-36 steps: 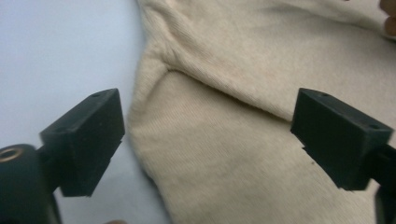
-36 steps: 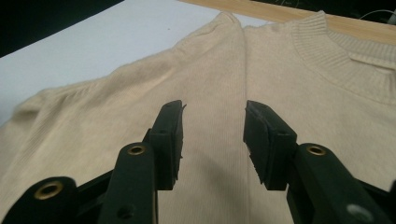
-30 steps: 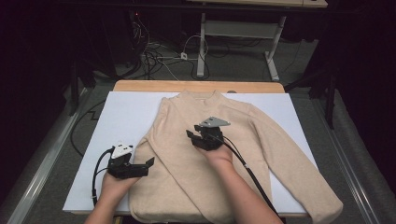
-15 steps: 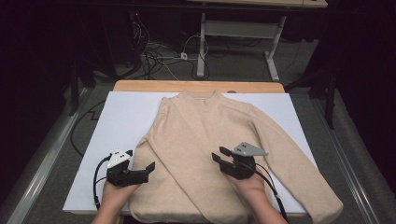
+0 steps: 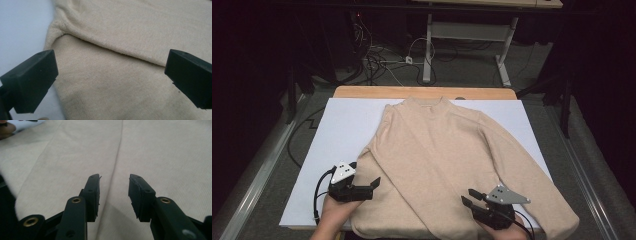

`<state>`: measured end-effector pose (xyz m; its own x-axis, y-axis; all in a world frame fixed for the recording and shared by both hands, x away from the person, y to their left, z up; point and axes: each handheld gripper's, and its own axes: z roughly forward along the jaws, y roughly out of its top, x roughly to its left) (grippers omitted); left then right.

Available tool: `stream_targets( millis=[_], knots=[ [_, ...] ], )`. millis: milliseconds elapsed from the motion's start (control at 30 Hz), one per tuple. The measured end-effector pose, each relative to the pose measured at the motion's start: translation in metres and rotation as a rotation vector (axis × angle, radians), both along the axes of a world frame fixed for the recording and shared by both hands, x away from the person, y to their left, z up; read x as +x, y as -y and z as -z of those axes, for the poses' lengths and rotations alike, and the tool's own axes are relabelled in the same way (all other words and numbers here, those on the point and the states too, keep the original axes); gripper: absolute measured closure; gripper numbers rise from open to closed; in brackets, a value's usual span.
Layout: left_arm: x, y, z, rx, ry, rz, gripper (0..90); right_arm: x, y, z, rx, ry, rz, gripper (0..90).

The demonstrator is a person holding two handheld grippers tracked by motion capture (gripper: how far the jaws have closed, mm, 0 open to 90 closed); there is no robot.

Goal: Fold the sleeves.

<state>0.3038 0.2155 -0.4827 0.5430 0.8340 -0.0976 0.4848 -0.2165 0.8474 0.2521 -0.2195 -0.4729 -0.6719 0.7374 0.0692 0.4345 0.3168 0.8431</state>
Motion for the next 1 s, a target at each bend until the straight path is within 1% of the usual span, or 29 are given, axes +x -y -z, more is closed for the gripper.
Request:
stream_targets(
  millis=[100,167,233,267,300,333,400,567,600,667,733,800,833,900,967,1000],
  knots=[
    [-0.001,0.000,0.000,-0.002,0.004,0.006,0.0,-0.008,0.001,0.006,0.000,-0.013,-0.010,63.8],
    [-0.001,0.000,0.000,0.000,0.006,0.011,0.0,-0.011,0.001,0.011,-0.004,-0.031,-0.015,67.8],
    [-0.001,0.000,-0.001,0.003,0.007,0.014,0.0,-0.013,-0.001,0.016,-0.021,-0.049,-0.025,73.3],
    [-0.001,0.000,-0.002,0.001,0.008,0.012,0.0,-0.014,-0.001,0.017,-0.025,-0.051,-0.031,79.0],
    [-0.001,0.000,-0.002,0.000,0.011,0.013,0.0,-0.015,-0.001,0.017,-0.027,-0.048,-0.038,87.6],
    [-0.001,0.000,-0.003,0.000,0.014,0.012,0.0,-0.015,-0.001,0.017,-0.022,-0.048,-0.038,88.9],
    [-0.001,0.000,-0.005,-0.002,0.020,0.010,0.0,-0.016,0.000,0.016,-0.029,-0.044,-0.036,89.5],
    [0.002,-0.001,-0.008,-0.008,0.032,0.002,0.0,-0.022,0.011,0.013,-0.016,-0.037,-0.021,90.0],
    [0.003,-0.001,-0.009,-0.008,0.034,0.000,0.0,-0.023,0.013,0.013,-0.023,-0.035,-0.020,90.0],
    [0.004,-0.002,-0.009,-0.011,0.035,-0.004,0.0,-0.025,0.014,0.014,-0.035,-0.032,-0.021,90.0],
    [0.005,-0.003,-0.009,-0.016,0.036,-0.010,0.0,-0.026,0.014,0.016,-0.035,-0.035,-0.017,90.0],
    [0.005,-0.004,-0.009,-0.018,0.037,-0.011,0.0,-0.026,0.013,0.015,-0.041,-0.023,-0.011,90.0],
    [0.005,-0.004,-0.009,-0.014,0.038,-0.010,0.0,-0.026,0.014,0.014,-0.041,-0.015,-0.012,90.0],
    [0.005,-0.004,-0.009,-0.009,0.038,-0.010,0.0,-0.024,0.014,0.013,-0.028,-0.018,-0.008,89.9],
    [0.005,-0.004,-0.009,-0.009,0.036,-0.008,0.0,-0.023,0.013,0.014,-0.026,-0.024,-0.025,87.4],
    [0.004,-0.004,-0.009,-0.008,0.037,-0.007,0.0,-0.023,0.013,0.013,-0.022,-0.021,-0.028,81.1]
  ],
)
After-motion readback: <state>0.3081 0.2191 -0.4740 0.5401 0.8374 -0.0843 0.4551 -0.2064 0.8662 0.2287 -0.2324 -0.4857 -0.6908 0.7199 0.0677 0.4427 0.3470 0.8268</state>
